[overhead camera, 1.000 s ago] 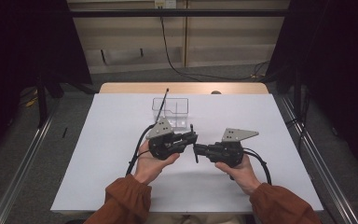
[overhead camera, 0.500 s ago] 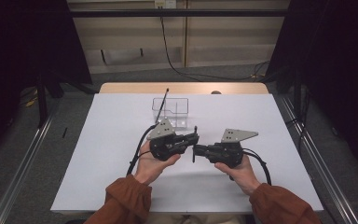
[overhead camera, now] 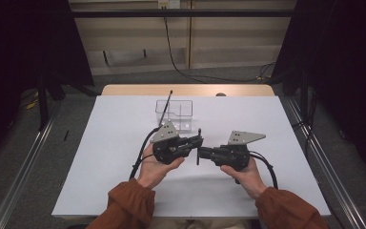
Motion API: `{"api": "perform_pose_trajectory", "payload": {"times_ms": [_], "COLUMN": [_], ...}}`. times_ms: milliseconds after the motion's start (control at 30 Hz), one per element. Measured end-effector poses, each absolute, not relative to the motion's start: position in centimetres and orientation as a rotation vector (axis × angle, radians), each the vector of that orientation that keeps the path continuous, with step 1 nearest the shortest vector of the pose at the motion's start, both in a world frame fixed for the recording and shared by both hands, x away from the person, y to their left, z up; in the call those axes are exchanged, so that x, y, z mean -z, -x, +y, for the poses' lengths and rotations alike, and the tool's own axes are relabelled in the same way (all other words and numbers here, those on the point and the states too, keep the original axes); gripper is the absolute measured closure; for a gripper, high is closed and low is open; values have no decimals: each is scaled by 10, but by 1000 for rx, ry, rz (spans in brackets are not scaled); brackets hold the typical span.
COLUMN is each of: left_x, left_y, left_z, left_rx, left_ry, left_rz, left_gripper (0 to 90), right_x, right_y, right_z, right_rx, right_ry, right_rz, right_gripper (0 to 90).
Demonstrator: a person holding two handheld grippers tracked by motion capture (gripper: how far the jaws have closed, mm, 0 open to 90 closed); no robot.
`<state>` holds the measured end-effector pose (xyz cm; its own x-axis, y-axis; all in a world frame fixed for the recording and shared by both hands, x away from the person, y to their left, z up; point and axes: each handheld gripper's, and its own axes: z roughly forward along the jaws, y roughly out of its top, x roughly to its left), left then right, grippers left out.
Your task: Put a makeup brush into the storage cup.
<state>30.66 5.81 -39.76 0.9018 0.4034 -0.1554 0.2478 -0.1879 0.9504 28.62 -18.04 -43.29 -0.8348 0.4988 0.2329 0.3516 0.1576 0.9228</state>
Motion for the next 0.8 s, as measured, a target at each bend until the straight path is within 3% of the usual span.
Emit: {"api": "perform_pose_trajectory", "payload": {"times_ms": [433, 700, 800], "left_x": [397, 396, 396], "left_y": [-308, -310, -311], "left_z": [61, 65, 67], "left_rx": [-154, -168, -169], "left_ry": [-1779, -1775, -1769], "left_rz": [498, 515, 528], "left_gripper": [839, 839, 838], "right_x": [432, 432, 431], "right_y": [-286, -287, -287], "right_z": [-182, -182, -183], "right_rx": [-1755, -1761, -1764], "right_ry": [-860, -881, -882], "right_rz": [2283, 2270, 2265], "right_gripper": [672, 411, 354]}}
